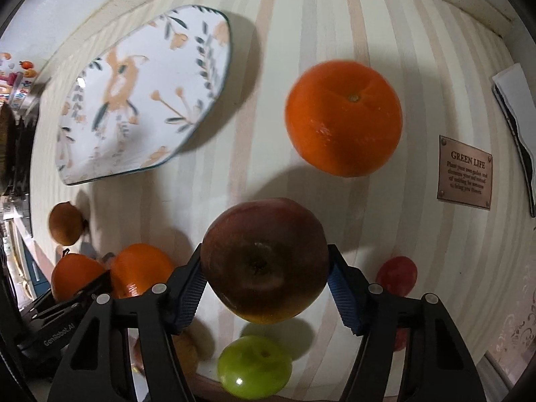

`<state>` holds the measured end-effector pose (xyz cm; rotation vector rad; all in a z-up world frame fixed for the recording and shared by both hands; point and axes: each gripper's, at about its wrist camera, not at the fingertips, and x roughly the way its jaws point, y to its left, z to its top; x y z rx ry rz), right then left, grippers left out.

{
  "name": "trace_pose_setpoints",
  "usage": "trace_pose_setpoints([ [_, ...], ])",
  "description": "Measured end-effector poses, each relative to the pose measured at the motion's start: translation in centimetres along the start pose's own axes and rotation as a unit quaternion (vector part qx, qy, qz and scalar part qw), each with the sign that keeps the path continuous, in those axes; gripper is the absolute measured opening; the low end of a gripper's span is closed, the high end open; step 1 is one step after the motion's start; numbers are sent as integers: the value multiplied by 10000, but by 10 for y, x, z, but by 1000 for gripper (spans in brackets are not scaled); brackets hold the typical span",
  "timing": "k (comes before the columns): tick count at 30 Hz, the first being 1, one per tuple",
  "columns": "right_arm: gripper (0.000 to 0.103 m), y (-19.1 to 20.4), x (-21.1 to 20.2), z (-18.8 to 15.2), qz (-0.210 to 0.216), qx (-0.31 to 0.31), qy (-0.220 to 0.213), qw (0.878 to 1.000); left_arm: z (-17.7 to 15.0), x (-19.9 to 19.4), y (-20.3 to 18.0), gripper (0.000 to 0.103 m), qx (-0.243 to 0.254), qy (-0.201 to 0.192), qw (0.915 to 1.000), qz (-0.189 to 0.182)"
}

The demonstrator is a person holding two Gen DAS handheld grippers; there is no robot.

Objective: Organize fruits
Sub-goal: 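Carry both fruits onto the white floral plate and open both tools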

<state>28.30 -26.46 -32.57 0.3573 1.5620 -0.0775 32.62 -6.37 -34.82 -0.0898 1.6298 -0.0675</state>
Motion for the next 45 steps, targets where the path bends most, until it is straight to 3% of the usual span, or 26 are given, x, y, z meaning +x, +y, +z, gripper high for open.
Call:
trace_pose_setpoints([
  [5,70,22,-36,8,374,-116,-345,9986,31,-43,-26,75,189,-305,9986,-378],
  [8,70,38,-49,23,543,-255,-492,9970,66,-61,-40,75,341,-449,9967,-587],
  [13,70,68,-51,73,440,-530,-640,9956,113,-78,-26,75,649,-589,9950,-484],
  [24,70,110,4,139,134,-962,-272,9949,181,-26,9,75,476,226,9970,-566],
  [29,70,122,21,154,97,-1061,-123,9942,193,-10,18,75,346,507,9958,-672],
  [37,73,126,33,172,102,-1063,101,9942,198,-7,19,76,381,571,9967,-424],
  [40,91,139,37,179,84,-1092,143,9939,200,-14,22,77,356,558,9965,-518],
  [45,93,136,23,175,-41,-1047,100,9944,198,-36,28,82,380,310,9977,-469],
])
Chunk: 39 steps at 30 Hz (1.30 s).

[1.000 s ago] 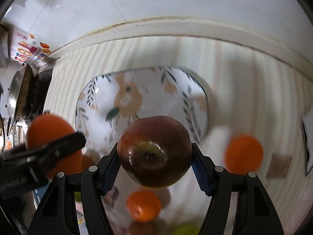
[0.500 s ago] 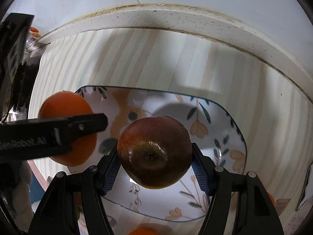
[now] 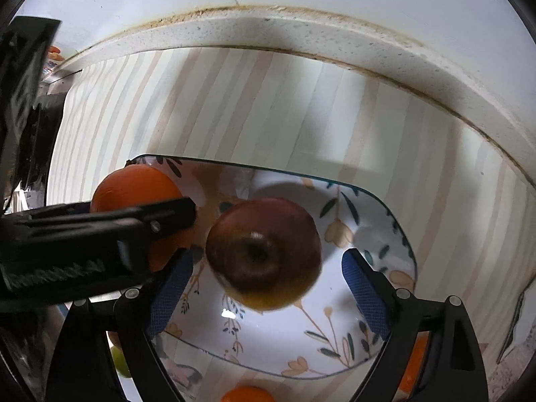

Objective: Organize fruits
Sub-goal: 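Carry both fruits onto the white floral plate and open both tools, then lift both open tools away from the plate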

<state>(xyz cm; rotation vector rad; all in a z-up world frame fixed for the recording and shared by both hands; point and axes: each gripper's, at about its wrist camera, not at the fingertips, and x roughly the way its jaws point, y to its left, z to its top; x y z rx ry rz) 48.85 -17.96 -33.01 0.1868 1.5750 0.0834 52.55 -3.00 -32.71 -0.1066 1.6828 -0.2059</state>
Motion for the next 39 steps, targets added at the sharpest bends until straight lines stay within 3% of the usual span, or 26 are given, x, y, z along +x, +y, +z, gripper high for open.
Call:
trace_pose_setpoints([
  [4,93,-2,-17,-11,-18,98,-74,9999,-14,-27,9,82,-32,-276,9996,4],
  [9,93,-11,-45,-39,-103,159,-268,9995,-40,-66,18,82,41,-823,9959,375],
  [22,93,8,-106,-106,-224,76,-947,9952,-137,-94,-17,82,445,-1771,9790,905],
  [39,93,35,-191,-181,-181,-194,-1795,9834,-225,-159,-12,82,290,-2646,9611,734],
])
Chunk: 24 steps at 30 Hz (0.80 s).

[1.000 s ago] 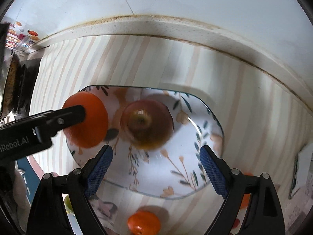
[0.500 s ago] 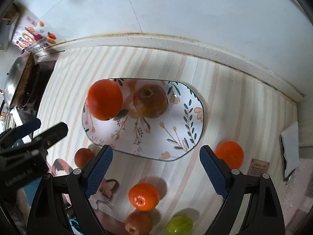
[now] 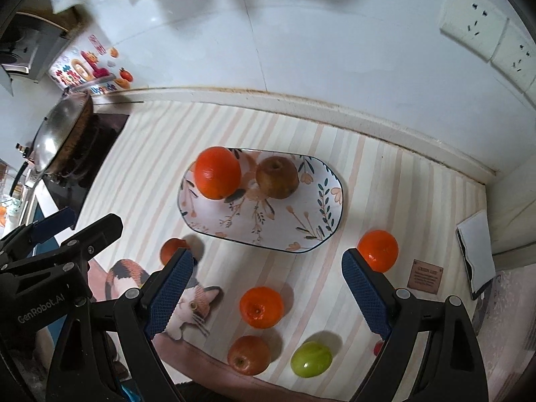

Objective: Organize fruits
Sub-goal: 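Lift both open tools away from the plate, then grasp the green apple with the left tool while the right tool grasps a tangerine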

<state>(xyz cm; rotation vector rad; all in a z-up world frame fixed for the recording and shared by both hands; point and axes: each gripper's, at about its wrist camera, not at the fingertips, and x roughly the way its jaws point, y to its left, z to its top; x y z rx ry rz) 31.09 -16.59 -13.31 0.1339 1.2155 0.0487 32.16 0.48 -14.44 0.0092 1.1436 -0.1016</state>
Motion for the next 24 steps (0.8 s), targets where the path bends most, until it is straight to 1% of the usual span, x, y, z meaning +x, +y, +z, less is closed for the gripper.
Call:
trace_pose_setpoints([
  [4,93,3,-17,-6,64,18,-146,9999,-5,-16,4,82,-59,-147,9999,-14],
  [8,93,5,-29,-10,117,64,-256,9996,-9,-24,8,82,-114,-205,9997,-61],
  [11,93,2,-28,-12,174,168,-188,9995,-11,-23,12,82,-167,-154,9997,-92],
  [14,93,-5,-16,-17,397,367,29,9985,-14,-15,21,83,-261,-25,9996,-117],
  [18,93,-12,19,-32,579,547,480,9957,-25,5,39,82,-423,258,9988,-9],
  [22,93,-15,69,-50,698,776,984,9897,-42,38,60,82,-527,732,9957,220],
  [24,93,-19,97,-59,684,963,1276,9848,-52,57,70,82,-579,1012,9926,339],
])
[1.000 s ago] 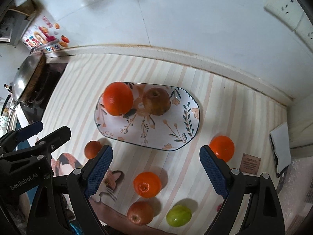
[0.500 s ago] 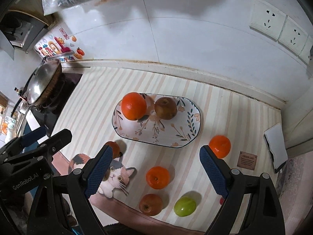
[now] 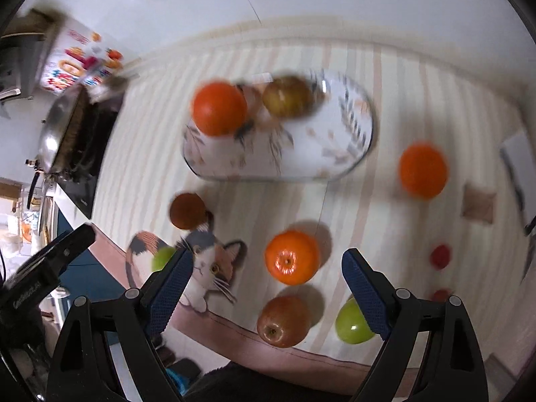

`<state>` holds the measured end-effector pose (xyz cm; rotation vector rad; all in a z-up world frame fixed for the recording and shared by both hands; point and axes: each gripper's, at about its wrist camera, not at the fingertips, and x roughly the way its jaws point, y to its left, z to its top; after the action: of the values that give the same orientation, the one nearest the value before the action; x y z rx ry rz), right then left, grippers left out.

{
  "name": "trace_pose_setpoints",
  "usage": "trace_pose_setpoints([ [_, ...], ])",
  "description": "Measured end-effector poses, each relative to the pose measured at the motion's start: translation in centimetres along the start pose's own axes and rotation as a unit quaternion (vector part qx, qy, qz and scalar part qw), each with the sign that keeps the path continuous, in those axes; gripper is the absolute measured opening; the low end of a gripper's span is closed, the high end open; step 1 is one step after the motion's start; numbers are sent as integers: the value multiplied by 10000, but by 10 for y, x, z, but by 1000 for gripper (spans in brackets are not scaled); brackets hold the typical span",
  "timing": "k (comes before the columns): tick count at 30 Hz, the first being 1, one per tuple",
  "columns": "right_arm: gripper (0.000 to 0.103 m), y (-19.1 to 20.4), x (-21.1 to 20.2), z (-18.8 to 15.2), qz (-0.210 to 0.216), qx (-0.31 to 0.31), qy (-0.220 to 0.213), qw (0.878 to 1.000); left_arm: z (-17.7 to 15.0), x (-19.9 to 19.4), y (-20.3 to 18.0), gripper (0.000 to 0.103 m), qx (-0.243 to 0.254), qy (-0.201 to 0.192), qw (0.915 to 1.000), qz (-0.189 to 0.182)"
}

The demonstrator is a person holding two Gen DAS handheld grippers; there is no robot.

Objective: Organize fruits
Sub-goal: 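Grasp the green apple with the left tool while the right tool grasps a tangerine, then lower both fruits onto the white floral plate and open both tools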

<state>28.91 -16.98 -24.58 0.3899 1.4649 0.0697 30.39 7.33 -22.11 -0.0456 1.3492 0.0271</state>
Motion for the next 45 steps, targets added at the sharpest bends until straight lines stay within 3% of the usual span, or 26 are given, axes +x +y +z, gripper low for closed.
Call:
trace_pose_setpoints([
  [9,93,-7,81,3,-230,157,575,9980,-23,95,17,82,-137,1246,9918,-247],
  [13,92,-6,99,5,-380,111,706,9967,-28,119,5,82,143,1431,9893,-238],
  [15,91,-4,107,6,-447,66,759,9961,-29,124,-2,75,344,1427,9890,-173],
  [17,89,-2,113,6,-558,-7,801,9952,-30,130,-10,56,587,1439,9878,-75],
  [18,84,1,116,6,-643,-93,821,9945,-31,132,-13,53,672,1440,9873,-26],
  [21,67,4,124,4,-786,-276,840,9930,-33,132,-18,53,821,1297,9881,62],
  [27,67,19,132,-12,-824,-675,980,9895,-33,141,-11,53,744,1394,9874,76],
  [36,67,17,135,-8,-845,-683,1002,9890,-25,147,-5,53,553,1359,9892,70],
  [41,67,15,125,-10,-796,-693,836,9909,-28,125,0,53,513,1187,9916,-40],
  [45,67,11,106,-4,-565,-567,660,9946,-17,90,2,53,492,949,9937,-351],
])
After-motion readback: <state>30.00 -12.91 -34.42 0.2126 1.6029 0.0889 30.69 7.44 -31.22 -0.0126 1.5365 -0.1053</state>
